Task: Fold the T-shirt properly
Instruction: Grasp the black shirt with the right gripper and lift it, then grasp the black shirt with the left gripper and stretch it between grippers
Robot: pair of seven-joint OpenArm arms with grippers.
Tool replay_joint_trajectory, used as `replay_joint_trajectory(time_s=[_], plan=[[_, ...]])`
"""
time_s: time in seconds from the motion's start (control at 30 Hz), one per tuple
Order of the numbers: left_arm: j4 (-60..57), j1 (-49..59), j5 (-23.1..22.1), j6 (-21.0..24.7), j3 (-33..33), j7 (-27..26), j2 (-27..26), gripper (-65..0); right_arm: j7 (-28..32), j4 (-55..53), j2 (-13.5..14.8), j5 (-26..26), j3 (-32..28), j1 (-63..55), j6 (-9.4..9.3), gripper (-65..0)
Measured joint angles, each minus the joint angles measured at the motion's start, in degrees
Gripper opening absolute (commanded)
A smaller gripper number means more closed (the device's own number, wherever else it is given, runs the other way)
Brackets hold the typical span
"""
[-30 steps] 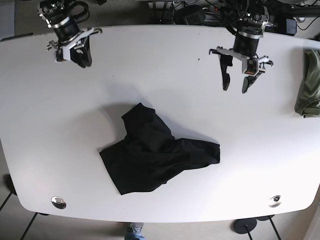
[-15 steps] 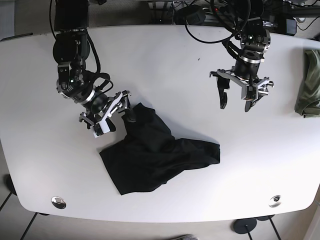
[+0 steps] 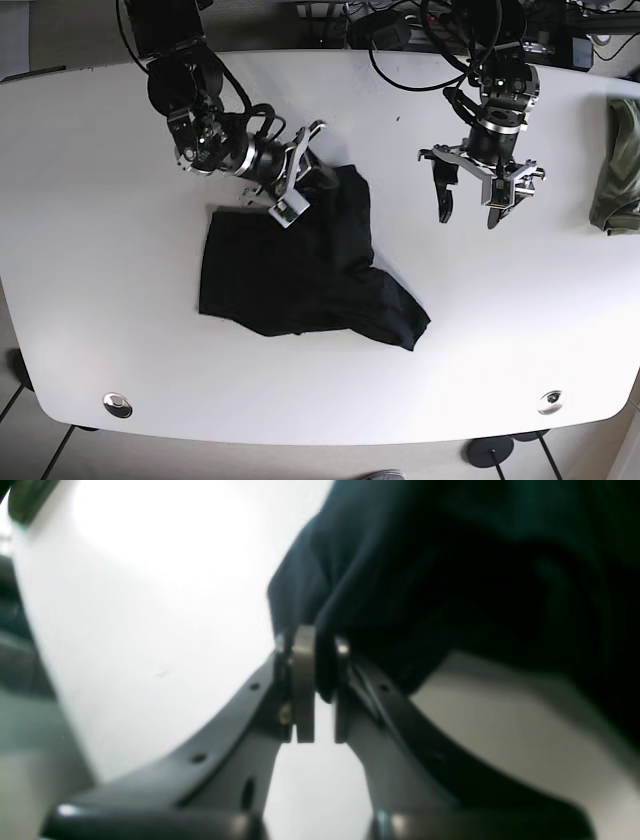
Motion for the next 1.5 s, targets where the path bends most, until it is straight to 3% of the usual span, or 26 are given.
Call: replay_joint_trajectory(time_s=[0.1, 0.13, 0.27, 0.33, 0.4, 0.47, 0.57, 0.77, 0.97, 1.1, 1.2, 1.27, 1.37, 1.4, 1.5], plan=[[0.0, 0.2, 0.0, 0.0, -0.3, 0.2, 0.0, -22.9, -2.1, 5.3, -0.3, 0.1, -7.8, -2.6, 0.22, -61.4], [0.0, 0.2, 0.0, 0.0, -0.3, 0.2, 0.0, -22.9, -3.4, 6.7, -0.7, 0.2, -8.8, -3.3, 0.46, -58.2], [0.0, 0.2, 0.0, 0.0, -0.3, 0.2, 0.0, -22.9, -7.5, 13.7, -0.1, 0.3, -8.9, -3.9, 0.37, -34.2], [0.0, 0.2, 0.0, 0.0, -0.3, 0.2, 0.0, -22.9, -7.2, 17.6, 0.1, 0.4, -8.3, -3.5, 0.39, -25.2], [0.0, 0.2, 0.0, 0.0, -0.3, 0.2, 0.0, -22.9, -6.6, 18.4, 0.1, 2.1, -4.9, -3.5, 0.96, -22.4], [0.0, 0.2, 0.0, 0.0, -0.3, 0.2, -0.2, -22.9, -7.3, 17.9, 0.8, -0.2, 4.7, -3.3, -0.13, -21.1], [0.0, 0.3, -0.1, -0.3, -0.1, 0.2, 0.2, -22.9, -7.2, 15.1, 0.6, 0.9, 11.6, -0.3, 0.46, -21.9], [0.0, 2.3, 0.0, 0.2, 2.2, 0.5, -0.1, -22.9, -7.5, -3.7, -1.1, 0.4, 23.1, 7.9, 0.42, -21.9], [0.0, 4.4, -0.2, -0.2, 6.6, 0.0, -0.2, -22.9, -6.5, -22.4, -1.7, 0.6, 24.7, 15.9, 0.7, -21.9], [0.0, 4.8, -0.2, -0.2, 7.9, 0.0, 0.0, -22.9, -6.8, -25.4, -3.8, -0.2, 24.6, 15.1, 5.4, -22.0], [0.0, 4.8, -0.2, -0.2, 8.0, 0.0, -0.2, -22.9, -6.2, -25.4, -5.6, 0.2, 24.5, 13.9, 5.99, -23.0], [0.0, 4.8, -0.2, 0.0, 9.5, 0.0, -0.4, -22.9, -5.9, -25.4, -5.9, 0.5, 24.5, 13.2, 6.4, -35.5], [0.0, 4.8, -0.2, 0.0, 12.2, 0.0, -0.3, -22.9, -6.4, -25.4, -5.7, 0.1, 24.5, 13.2, 6.36, -59.5], [0.0, 4.7, -0.2, 0.0, 13.3, 0.0, -0.3, -22.9, -6.4, -25.4, -5.7, 0.2, 24.5, 13.2, 6.36, -63.7], [-1.4, 4.2, 0.0, 0.2, 18.0, 0.0, -0.5, -22.9, -6.4, -24.9, -5.5, 0.4, 24.5, 13.2, 6.38, -62.3]])
